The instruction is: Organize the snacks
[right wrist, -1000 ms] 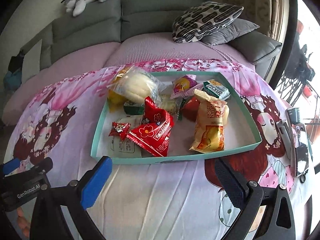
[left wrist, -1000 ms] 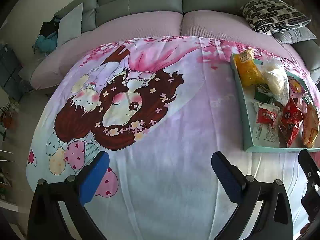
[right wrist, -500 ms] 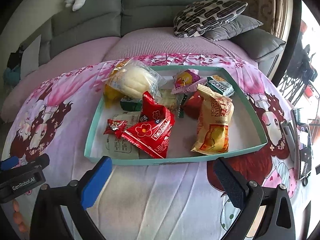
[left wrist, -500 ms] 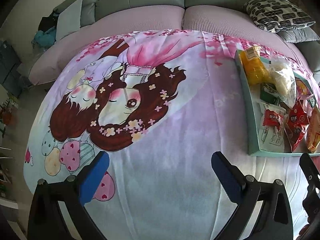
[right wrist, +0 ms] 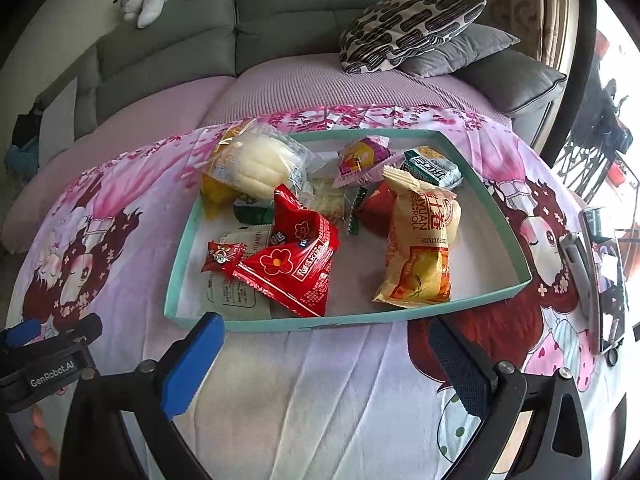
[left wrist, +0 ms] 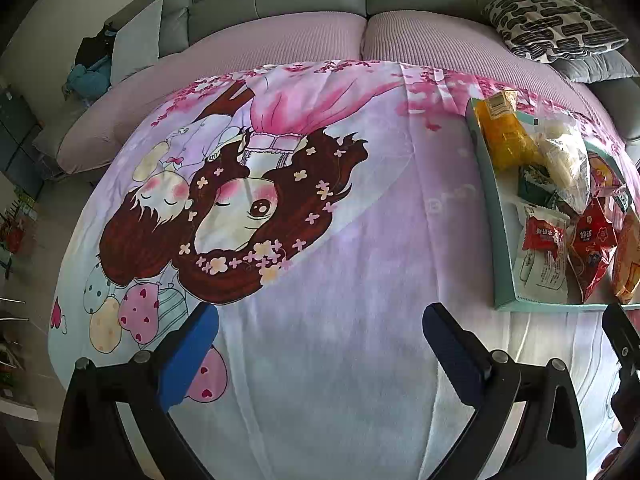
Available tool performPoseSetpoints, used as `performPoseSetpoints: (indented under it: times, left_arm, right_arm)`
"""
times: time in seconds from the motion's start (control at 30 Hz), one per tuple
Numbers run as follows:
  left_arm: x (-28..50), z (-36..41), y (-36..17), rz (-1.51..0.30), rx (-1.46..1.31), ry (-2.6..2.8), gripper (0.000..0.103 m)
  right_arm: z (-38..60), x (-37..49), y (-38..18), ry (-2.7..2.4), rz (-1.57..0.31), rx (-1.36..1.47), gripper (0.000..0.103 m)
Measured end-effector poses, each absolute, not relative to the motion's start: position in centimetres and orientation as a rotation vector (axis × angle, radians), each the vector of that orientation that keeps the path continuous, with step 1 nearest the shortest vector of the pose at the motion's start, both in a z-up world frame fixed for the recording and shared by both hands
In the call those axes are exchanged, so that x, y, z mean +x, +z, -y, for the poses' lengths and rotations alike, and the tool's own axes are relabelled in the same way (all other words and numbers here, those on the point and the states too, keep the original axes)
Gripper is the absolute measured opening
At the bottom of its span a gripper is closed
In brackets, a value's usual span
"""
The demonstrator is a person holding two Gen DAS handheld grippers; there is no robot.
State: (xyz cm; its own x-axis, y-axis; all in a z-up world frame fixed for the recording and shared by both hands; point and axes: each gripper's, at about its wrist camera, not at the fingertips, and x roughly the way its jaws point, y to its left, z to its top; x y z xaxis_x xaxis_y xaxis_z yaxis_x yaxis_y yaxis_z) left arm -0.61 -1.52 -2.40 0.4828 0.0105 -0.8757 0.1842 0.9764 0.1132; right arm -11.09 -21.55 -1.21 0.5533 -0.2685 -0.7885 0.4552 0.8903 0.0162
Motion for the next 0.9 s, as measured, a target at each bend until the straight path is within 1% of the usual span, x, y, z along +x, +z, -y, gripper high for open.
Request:
performPoseSetpoints:
  times: [0.9]
  left_arm:
    - [-0.57,1.58,-2.42,-1.068,0.193,-0.114,0.102]
  right_arm:
    - [21.72,-11.22,-1.34,-0.438,-0.891,0.242,0.103]
